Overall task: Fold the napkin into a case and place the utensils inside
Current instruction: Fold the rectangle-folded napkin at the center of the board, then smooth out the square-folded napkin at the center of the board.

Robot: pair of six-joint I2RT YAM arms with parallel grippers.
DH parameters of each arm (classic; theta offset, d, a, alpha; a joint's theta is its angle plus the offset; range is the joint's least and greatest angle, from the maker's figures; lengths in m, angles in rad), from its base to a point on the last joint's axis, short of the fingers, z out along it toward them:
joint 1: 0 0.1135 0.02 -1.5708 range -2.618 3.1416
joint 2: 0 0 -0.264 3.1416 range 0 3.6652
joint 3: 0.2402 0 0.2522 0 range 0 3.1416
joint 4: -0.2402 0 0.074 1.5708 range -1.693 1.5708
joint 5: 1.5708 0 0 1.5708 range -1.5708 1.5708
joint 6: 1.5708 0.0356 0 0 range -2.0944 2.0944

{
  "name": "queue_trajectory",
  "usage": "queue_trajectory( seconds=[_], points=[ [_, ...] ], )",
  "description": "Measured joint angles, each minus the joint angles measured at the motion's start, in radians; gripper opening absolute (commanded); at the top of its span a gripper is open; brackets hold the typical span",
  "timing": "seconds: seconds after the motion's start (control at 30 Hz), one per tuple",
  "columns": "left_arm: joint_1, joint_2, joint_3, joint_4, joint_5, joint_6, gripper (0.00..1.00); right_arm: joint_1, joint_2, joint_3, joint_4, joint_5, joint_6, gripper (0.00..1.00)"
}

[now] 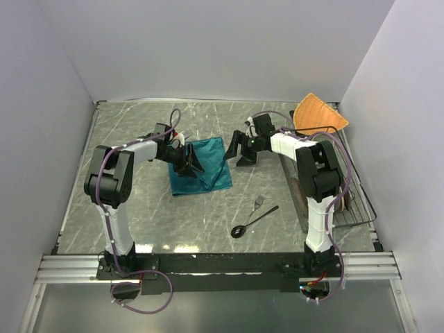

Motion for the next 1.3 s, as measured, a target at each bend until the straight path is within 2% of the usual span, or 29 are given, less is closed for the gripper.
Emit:
queue_trajectory(
  seconds=[1.03, 1.3],
  points=[
    [-0.025, 0.049, -0.073, 0.237, 0.039, -0.182, 0.60, 0.006, 0.004, -0.079, 0.117, -0.064, 0.112, 0.82],
    [-0.093, 0.049, -0.074, 0.315, 0.043, -0.218, 0.55, 0.006, 0.016, -0.080, 0.135, -0.090, 0.137, 0.81]
  ],
)
